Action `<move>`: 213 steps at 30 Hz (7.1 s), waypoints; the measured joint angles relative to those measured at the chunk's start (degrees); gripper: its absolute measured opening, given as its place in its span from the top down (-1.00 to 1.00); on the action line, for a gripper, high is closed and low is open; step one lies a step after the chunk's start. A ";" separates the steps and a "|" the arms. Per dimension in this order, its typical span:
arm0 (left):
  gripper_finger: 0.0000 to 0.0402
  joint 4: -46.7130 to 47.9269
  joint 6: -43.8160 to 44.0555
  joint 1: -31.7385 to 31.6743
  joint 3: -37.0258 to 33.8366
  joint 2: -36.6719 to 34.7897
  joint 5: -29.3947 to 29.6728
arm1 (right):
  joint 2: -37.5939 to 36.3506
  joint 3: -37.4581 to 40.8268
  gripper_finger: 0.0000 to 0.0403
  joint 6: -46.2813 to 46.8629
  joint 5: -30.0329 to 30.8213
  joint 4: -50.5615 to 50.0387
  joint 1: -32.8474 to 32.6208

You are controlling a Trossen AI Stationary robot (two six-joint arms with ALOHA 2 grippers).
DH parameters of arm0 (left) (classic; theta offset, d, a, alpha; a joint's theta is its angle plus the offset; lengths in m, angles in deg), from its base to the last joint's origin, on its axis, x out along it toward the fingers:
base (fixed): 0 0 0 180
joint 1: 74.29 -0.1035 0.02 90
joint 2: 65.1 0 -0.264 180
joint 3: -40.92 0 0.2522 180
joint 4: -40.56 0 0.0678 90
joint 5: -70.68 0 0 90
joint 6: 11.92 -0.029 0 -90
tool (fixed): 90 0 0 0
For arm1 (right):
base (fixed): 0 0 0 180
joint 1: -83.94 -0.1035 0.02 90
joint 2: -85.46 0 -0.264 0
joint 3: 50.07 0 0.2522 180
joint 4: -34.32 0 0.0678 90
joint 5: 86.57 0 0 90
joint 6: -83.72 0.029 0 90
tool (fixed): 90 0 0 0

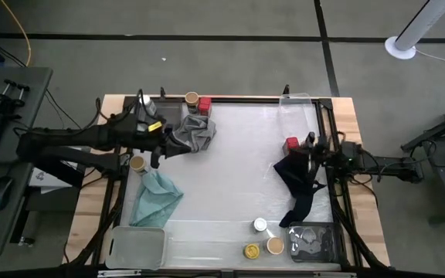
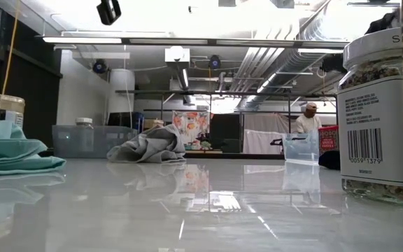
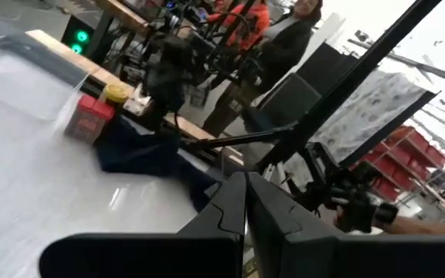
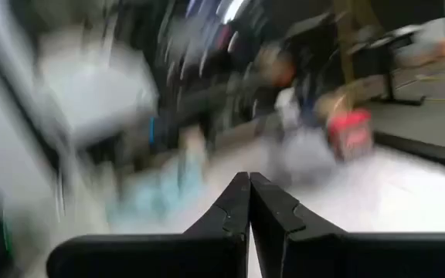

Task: Sort spices by type
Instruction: Put the white seasoning bottle into the top black bin, then put the bottom red seasoning can into the bottom black bin

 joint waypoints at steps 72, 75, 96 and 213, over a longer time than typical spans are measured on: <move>-0.25 37.24 -19.55 -4.59 11.93 0.27 5.69 | 112.19 -87.03 -0.46 84.44 -20.52 -64.73 -30.76; -0.25 37.24 -19.58 -4.58 11.93 0.27 5.69 | 112.74 -87.03 -0.42 83.63 -20.41 -64.67 -30.76; -0.25 29.97 -29.62 -4.64 11.96 2.54 15.52 | 93.51 -95.82 0.05 62.36 4.75 -88.77 -9.87; -0.25 22.68 -21.17 -14.30 11.91 15.55 18.84 | 107.58 -105.49 -0.55 -9.90 -8.09 -84.49 59.10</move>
